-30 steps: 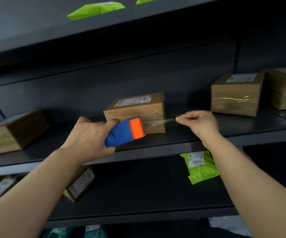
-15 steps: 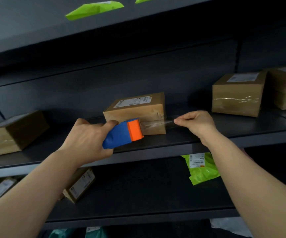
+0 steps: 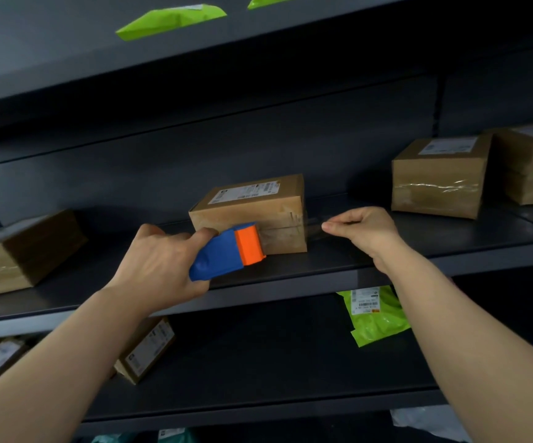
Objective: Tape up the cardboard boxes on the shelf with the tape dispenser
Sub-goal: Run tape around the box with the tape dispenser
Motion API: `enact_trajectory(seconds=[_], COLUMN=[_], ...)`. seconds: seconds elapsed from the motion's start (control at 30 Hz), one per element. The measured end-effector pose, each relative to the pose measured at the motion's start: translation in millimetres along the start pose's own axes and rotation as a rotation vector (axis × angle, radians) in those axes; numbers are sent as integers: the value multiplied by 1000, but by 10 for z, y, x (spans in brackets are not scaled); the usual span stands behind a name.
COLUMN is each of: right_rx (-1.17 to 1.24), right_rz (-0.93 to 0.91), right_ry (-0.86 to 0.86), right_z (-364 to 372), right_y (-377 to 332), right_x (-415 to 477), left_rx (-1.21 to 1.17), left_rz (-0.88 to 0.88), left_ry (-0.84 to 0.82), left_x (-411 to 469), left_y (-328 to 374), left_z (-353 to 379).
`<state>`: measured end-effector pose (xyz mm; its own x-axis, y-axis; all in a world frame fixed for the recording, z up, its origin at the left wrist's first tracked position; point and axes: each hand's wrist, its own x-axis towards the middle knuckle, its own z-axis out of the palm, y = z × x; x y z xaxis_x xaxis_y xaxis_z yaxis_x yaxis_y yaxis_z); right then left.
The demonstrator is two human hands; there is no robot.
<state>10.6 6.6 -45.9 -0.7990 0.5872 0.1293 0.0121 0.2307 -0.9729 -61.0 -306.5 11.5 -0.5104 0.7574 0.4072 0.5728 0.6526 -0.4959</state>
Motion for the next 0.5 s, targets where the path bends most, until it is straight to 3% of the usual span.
enact_trajectory(seconds=[0.5], right_rx=[-59], right_rz=[13], right_ry=[29], right_z=[52], right_y=[2], right_x=[55], left_rx=[5], left_rz=[-10], left_ry=[11], left_x=[38], left_y=[33], left_z=[-24])
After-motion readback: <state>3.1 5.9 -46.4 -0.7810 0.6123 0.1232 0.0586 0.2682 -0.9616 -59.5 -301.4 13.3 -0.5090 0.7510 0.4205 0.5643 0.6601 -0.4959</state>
